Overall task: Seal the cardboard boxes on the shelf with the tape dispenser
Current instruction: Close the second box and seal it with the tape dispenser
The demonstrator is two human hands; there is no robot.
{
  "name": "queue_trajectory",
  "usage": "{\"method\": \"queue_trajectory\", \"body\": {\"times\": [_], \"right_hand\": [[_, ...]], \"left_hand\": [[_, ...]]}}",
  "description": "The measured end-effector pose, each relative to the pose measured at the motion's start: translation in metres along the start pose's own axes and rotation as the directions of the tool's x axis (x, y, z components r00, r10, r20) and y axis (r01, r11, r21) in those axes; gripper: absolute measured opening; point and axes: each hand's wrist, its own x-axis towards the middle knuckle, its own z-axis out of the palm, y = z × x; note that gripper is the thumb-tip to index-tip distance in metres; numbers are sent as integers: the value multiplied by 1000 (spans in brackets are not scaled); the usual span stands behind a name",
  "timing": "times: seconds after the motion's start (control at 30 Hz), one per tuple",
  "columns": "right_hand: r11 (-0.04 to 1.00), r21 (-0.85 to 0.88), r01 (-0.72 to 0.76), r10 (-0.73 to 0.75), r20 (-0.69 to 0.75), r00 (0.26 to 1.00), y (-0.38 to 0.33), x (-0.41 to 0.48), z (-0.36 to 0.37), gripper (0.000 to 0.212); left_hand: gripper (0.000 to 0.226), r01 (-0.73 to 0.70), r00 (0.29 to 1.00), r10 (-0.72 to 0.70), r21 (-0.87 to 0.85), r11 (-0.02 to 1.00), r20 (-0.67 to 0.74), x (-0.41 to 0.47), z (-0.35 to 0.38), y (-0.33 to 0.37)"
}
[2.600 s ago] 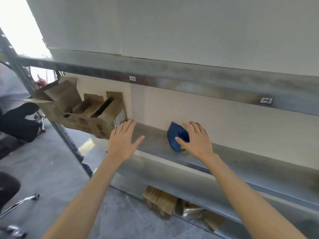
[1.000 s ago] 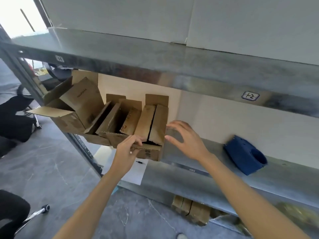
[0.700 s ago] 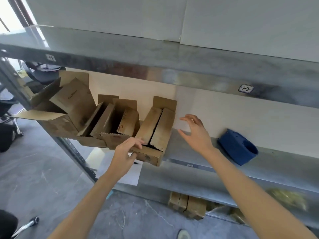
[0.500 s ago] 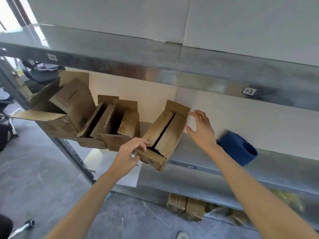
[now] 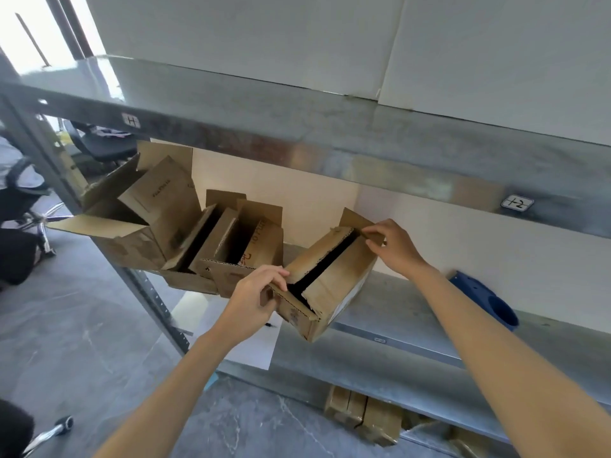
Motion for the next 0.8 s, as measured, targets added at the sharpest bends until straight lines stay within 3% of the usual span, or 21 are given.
{"method": "queue_trajectory", "body": {"times": [0.2, 0.33, 0.47, 0.8], "right_hand": [[997, -22, -78, 74, -148, 986, 27, -30, -15, 24], [987, -11, -161, 155, -214, 964, 46, -59, -31, 23], [973, -35, -228, 209, -279, 937, 59, -92, -40, 24], [959, -2, -285, 261, -399, 879, 66, -139, -47, 29]], "left_hand": [[52, 19, 998, -21, -31, 999, -57, 6, 18, 5], [70, 138, 989, -146, -177, 974, -29, 20, 33, 17], [63, 251, 964, -265, -342, 906, 7, 39, 48, 36], [28, 272, 959, -280, -446, 853, 47, 68, 77, 62]]}}
